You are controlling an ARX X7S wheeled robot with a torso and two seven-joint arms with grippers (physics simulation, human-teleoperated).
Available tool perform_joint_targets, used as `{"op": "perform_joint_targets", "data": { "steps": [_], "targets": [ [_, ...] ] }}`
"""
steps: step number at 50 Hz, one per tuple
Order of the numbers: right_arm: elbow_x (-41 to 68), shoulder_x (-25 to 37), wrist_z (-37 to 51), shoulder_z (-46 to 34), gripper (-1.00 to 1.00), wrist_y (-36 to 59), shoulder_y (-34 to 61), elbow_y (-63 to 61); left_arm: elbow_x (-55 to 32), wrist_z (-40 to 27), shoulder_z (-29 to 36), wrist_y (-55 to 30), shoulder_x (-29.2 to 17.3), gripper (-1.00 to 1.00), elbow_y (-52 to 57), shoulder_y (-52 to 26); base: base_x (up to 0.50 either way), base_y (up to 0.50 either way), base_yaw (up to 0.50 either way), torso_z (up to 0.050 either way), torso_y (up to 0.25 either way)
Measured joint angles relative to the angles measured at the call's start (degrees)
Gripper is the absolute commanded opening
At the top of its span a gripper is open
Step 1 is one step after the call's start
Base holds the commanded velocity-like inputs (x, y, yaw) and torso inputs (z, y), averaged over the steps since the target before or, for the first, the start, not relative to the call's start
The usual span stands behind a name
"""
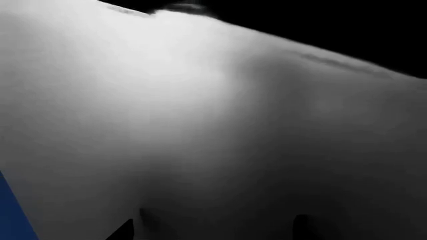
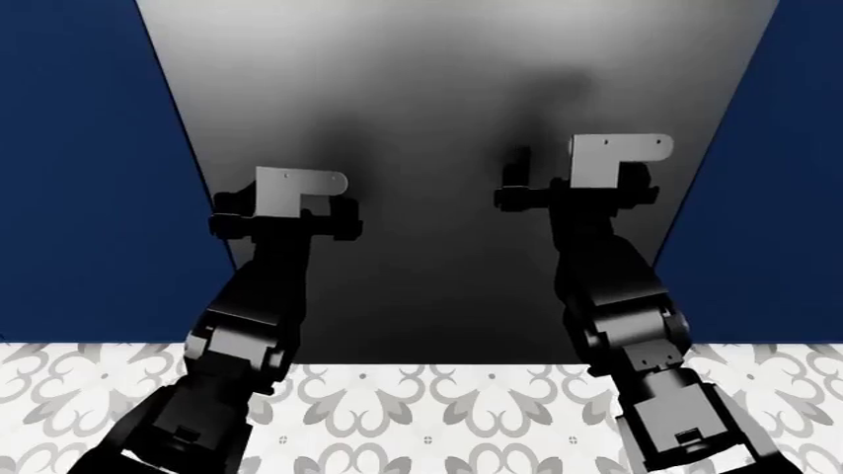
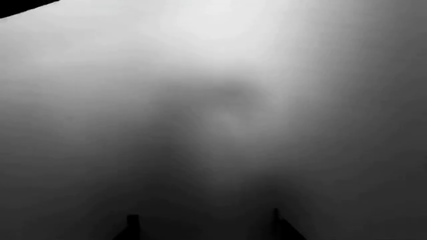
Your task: Close the dishwasher door
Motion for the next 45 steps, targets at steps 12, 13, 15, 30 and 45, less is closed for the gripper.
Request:
{"op": "perform_joint_targets", "data": {
  "steps": [12,13,15,30,45],
  "targets": [
    [0.42,0.46,0.26,0.01,1.0,0.87,-0.23,-1.31,-0.14,-0.45,-0.2,-1.17,-0.72,1.0,2.44,0.28,0.0,0.0,0.0,0.0,0.0],
    [0.49,0.48,0.24,0.03,1.0,0.94,-0.21,-1.36,-0.16,-0.49,-0.19,-1.27,-0.77,1.0,2.6,0.29,0.0,0.0,0.0,0.0,0.0],
    [0.65,0.51,0.17,0.08,1.0,1.1,-0.15,-1.42,-0.21,-0.56,-0.18,-1.45,-0.86,1.0,2.9,0.31,0.0,0.0,0.0,0.0,0.0],
    [1.89,1.21,-0.82,0.34,1.0,2.25,0.01,-2.57,-0.61,-0.84,0.17,-1.8,-1.07,1.0,3.43,0.15,0.0,0.0,0.0,0.0,0.0],
    [2.44,1.44,-1.66,0.45,1.0,2.37,0.8,-1.81,-0.76,-0.84,0.56,-0.98,-0.7,1.0,1.81,-0.53,0.0,0.0,0.0,0.0,0.0]
  ]
}}
